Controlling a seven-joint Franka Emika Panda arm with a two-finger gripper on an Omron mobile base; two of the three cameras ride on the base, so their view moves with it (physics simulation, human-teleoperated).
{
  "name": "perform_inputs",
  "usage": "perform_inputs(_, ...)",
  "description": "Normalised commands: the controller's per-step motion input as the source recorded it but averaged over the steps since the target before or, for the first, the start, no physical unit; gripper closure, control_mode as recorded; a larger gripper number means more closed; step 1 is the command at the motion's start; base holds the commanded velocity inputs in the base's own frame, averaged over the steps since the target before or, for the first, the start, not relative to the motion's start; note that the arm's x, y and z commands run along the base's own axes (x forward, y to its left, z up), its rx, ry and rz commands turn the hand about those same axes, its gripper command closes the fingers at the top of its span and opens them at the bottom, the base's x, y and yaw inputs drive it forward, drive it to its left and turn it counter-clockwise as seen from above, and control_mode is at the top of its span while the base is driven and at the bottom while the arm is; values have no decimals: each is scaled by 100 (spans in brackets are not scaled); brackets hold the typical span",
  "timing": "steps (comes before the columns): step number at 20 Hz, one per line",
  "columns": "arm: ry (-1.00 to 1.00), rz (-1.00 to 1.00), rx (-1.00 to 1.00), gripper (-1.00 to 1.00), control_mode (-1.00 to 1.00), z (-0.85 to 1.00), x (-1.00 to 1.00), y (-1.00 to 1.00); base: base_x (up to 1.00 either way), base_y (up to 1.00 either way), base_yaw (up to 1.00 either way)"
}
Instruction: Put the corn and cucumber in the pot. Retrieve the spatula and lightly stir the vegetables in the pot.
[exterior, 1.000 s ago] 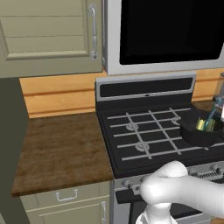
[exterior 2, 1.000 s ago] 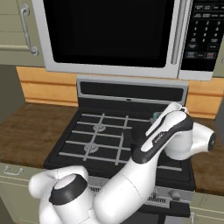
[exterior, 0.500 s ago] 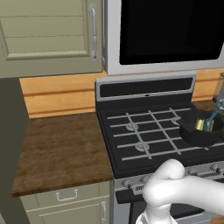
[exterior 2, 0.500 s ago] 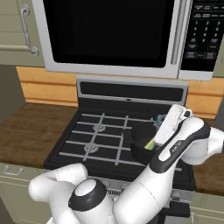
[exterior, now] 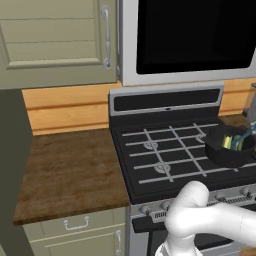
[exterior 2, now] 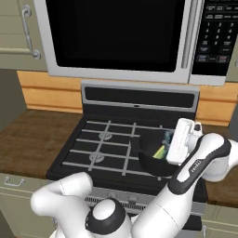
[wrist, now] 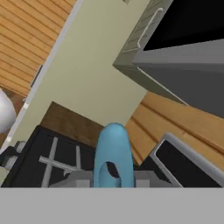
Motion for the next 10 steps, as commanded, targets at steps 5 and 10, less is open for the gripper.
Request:
perform_inputs(5,5,10,0,100,-100,-56,4,29,0,0,0)
perform_inputs(10,3,5,0,100,-100,-12,17,31,0,0,0)
